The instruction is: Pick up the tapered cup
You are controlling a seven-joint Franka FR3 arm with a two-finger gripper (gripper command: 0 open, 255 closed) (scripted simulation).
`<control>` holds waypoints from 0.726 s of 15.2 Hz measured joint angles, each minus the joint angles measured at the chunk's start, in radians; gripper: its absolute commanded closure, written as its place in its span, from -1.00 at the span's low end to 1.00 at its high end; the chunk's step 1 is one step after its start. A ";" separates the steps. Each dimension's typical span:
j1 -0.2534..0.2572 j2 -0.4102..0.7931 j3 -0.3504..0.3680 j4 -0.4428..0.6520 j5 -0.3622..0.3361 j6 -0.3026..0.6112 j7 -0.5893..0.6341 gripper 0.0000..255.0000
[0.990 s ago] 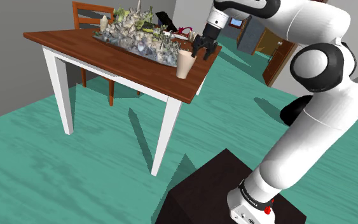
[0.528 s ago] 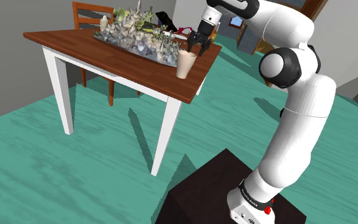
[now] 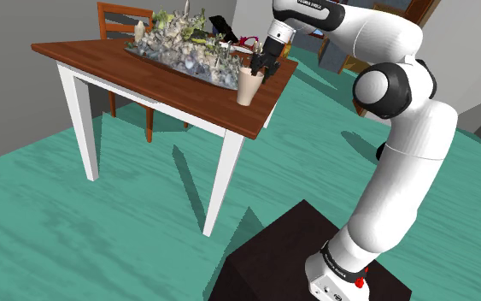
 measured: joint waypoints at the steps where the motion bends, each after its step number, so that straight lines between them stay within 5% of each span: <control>1: 0.000 0.000 0.000 -0.001 0.000 0.001 0.000 1.00; 11: -0.002 0.007 0.000 0.025 0.001 -0.017 0.002 1.00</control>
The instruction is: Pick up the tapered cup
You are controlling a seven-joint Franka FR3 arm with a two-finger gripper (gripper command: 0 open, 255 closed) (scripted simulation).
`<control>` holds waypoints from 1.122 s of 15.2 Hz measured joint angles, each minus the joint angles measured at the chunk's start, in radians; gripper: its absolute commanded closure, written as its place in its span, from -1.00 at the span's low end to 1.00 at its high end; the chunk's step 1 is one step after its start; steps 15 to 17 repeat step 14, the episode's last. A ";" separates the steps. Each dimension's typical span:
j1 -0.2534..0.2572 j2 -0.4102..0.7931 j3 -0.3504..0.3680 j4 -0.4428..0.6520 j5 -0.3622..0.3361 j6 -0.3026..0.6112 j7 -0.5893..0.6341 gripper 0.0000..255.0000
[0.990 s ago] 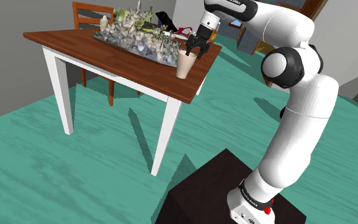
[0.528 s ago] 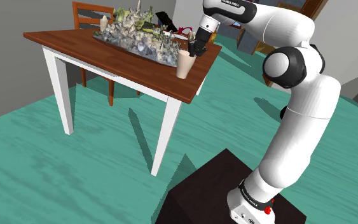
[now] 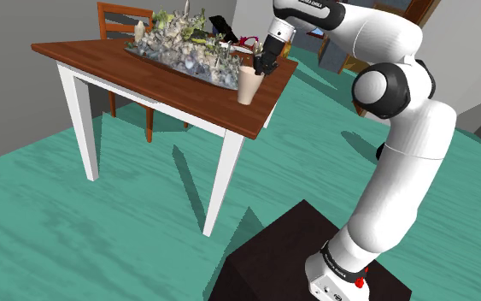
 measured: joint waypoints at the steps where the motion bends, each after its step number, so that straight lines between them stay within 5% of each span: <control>1: -0.002 0.007 0.000 0.023 0.001 -0.016 0.001 1.00; 14: -0.041 0.142 0.003 0.407 0.031 -0.264 0.035 1.00; 17: -0.041 0.142 0.003 0.407 0.031 -0.264 0.035 1.00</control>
